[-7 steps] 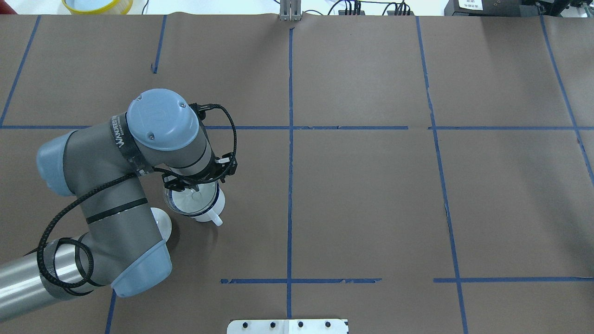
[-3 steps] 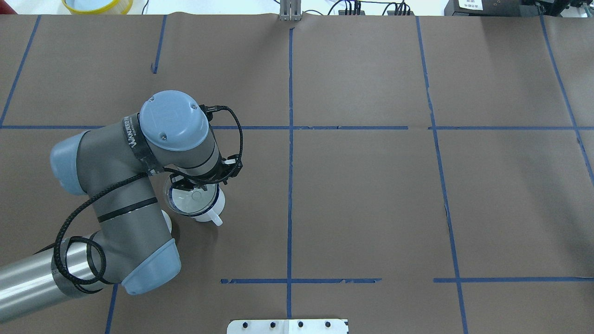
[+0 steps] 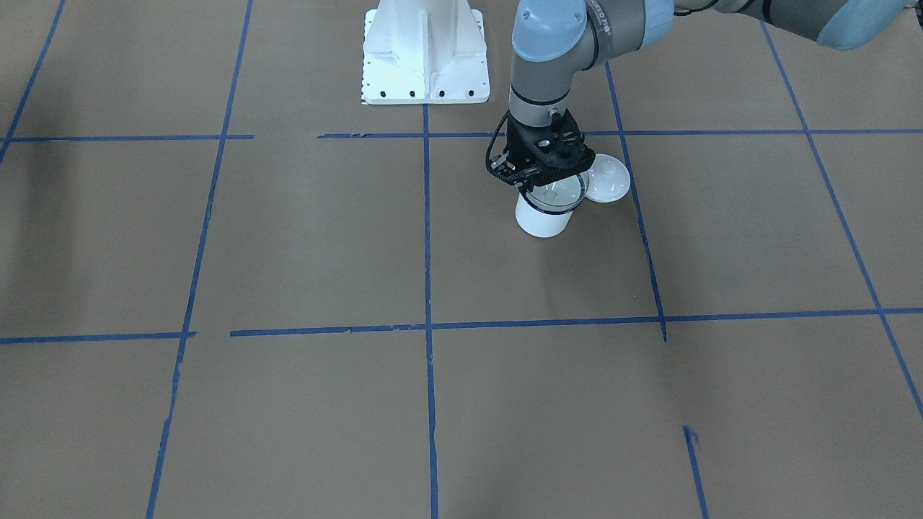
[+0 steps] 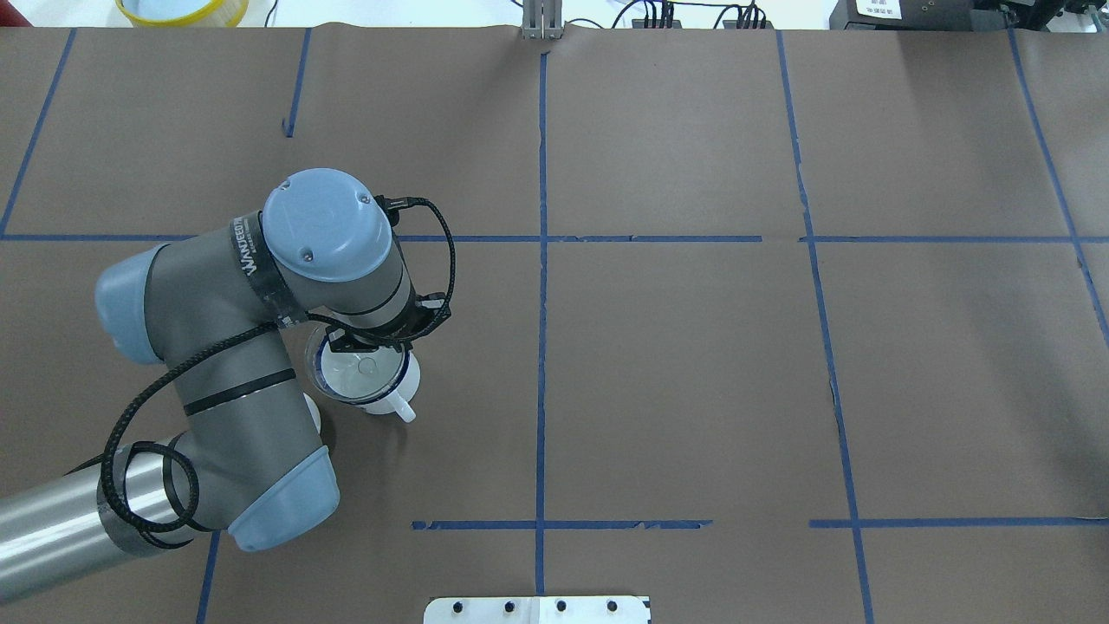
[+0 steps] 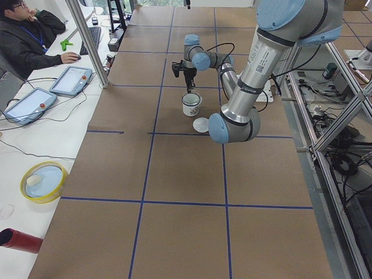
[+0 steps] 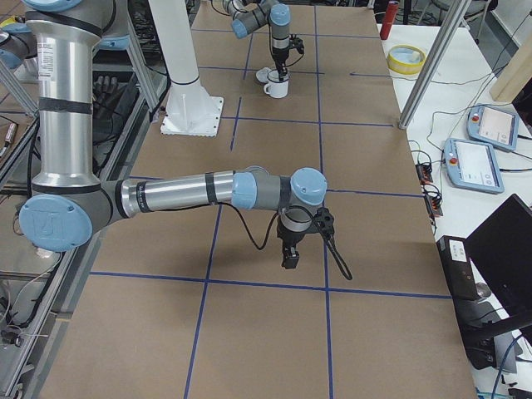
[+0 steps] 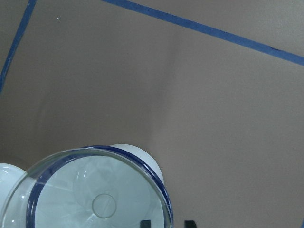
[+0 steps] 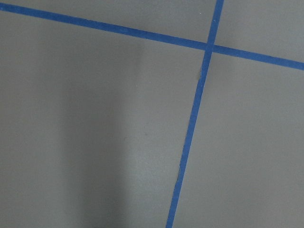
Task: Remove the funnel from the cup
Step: 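Lift the glass funnel up out of the white mug with the left gripper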
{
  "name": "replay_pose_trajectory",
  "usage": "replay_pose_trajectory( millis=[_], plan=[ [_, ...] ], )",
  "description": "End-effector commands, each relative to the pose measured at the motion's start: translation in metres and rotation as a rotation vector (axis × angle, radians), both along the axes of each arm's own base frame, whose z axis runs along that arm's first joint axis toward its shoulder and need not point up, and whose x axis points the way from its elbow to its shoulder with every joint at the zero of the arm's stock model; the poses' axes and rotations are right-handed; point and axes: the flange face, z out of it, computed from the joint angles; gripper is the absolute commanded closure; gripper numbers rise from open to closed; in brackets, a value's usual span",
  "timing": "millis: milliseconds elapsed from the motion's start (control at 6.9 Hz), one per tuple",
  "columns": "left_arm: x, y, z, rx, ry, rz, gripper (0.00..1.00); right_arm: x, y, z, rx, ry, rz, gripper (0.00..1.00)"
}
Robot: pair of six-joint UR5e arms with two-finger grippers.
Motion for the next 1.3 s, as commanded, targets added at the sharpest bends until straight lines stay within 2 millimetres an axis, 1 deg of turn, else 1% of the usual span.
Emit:
replay_pose_trajectory(
  millis=[0, 145, 290, 435, 580, 725, 870, 1014, 1159],
  plan=[
    [-0.009, 0.005, -0.010, 0.005, 0.006, 0.000, 1.00, 0.000, 0.000, 0.000, 0.000, 0.000, 0.000, 0.00],
    [-0.030, 0.016, -0.027, 0.010, 0.013, -0.001, 1.00, 0.000, 0.000, 0.000, 0.000, 0.000, 0.000, 0.00],
    [-0.066, 0.032, -0.056, 0.030, 0.024, 0.003, 1.00, 0.000, 0.000, 0.000, 0.000, 0.000, 0.000, 0.00],
    [-0.104, 0.017, -0.093, 0.064, 0.051, -0.053, 1.00, 0.000, 0.000, 0.000, 0.000, 0.000, 0.000, 0.00],
    [-0.134, -0.010, -0.114, 0.084, 0.070, -0.181, 1.00, 0.000, 0.000, 0.000, 0.000, 0.000, 0.000, 0.00],
    [-0.150, -0.033, -0.114, 0.056, 0.104, -0.329, 1.00, 0.000, 0.000, 0.000, 0.000, 0.000, 0.000, 0.00],
    [-0.152, -0.067, -0.099, 0.045, 0.139, -0.499, 1.00, 0.000, 0.000, 0.000, 0.000, 0.000, 0.000, 0.00],
    [-0.153, -0.106, -0.075, 0.025, 0.231, -0.665, 1.00, 0.000, 0.000, 0.000, 0.000, 0.000, 0.000, 0.00],
    [-0.137, -0.141, -0.035, 0.009, 0.289, -0.768, 1.00, 0.000, -0.001, -0.001, 0.001, 0.000, 0.000, 0.00]
  ],
)
